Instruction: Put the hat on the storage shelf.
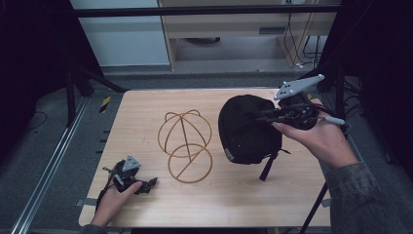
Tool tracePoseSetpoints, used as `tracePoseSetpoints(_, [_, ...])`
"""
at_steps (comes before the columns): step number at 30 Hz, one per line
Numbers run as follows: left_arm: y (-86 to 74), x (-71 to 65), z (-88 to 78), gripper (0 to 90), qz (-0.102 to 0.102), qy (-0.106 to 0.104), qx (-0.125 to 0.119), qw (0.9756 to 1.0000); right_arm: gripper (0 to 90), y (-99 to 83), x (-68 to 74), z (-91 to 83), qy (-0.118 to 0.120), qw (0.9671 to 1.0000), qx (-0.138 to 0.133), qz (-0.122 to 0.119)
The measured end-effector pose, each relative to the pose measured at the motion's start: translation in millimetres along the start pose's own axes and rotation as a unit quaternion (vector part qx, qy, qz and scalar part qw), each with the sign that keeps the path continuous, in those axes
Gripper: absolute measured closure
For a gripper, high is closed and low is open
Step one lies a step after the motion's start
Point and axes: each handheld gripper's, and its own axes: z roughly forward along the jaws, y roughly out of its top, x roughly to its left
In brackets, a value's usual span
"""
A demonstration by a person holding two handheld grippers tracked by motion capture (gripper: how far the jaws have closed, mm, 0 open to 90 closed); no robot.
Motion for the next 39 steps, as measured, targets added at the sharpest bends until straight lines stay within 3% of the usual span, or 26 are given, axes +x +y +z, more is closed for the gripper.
tracePoseSetpoints(39, [0.1, 0.0, -0.2, 0.0, 0.000, 0.000, 0.001, 1.0000, 73.0, 47.2, 22.0, -7.4, 0.004, 0.9975, 0.046, -0.053])
